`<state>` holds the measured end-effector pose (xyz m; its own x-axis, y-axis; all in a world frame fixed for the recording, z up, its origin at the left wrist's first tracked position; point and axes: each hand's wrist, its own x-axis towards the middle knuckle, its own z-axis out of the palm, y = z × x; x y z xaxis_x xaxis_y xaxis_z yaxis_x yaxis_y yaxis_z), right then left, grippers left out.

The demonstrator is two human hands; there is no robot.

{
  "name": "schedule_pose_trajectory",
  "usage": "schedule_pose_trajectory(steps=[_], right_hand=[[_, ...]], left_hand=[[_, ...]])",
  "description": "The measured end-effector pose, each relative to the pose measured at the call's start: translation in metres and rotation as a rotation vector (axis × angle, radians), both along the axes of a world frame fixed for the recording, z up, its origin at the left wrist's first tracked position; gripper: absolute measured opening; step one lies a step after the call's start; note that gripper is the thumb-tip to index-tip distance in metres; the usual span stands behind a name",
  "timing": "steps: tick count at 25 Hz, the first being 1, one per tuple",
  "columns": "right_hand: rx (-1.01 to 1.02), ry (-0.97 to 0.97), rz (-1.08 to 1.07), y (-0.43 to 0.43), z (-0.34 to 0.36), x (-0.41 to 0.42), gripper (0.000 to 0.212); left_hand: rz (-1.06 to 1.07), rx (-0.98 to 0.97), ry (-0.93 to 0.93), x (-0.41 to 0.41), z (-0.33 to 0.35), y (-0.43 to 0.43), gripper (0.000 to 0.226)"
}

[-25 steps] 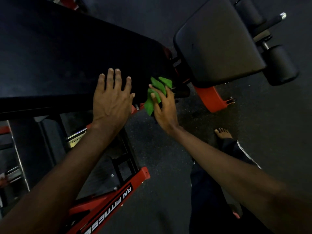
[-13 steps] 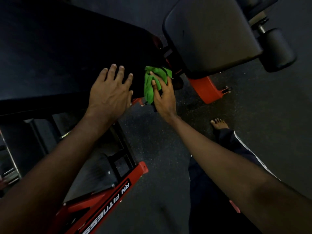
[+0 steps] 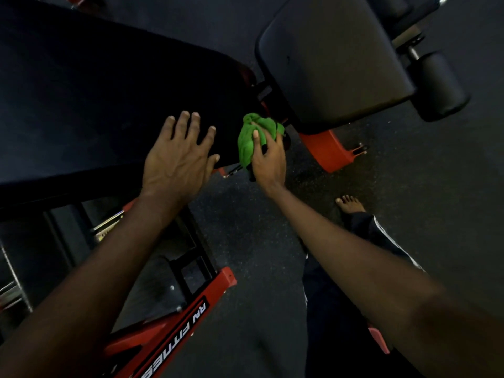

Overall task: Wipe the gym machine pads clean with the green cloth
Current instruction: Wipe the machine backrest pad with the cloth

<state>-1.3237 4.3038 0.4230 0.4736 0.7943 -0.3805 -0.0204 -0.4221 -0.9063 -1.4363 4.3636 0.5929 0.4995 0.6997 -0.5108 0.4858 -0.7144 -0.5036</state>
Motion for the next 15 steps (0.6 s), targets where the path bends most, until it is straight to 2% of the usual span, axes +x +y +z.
schedule_pose_trajectory(steps=[5, 8, 10, 15], right_hand=[[0.016, 0.033, -0.053, -0.020, 0.005, -0.034, 0.041], [-0.104, 0.070, -0.149, 0.000, -0.020, -0.016, 0.040], [-0.174, 0.078, -0.132, 0.005, -0.034, -0.004, 0.040], [-0.494, 0.153, -0.061, 0.023, -0.064, 0.046, 0.045]], left_hand=[[0.120, -0.029, -0.033, 0.021, -0.015, 0.000, 0.064], [0.110, -0.082, -0.004, 0.032, -0.032, -0.001, 0.064], [0.097, -0.093, 0.014, 0.031, -0.037, 0.001, 0.063], [0.119, -0.095, 0.015, 0.031, -0.039, 0.000, 0.062]])
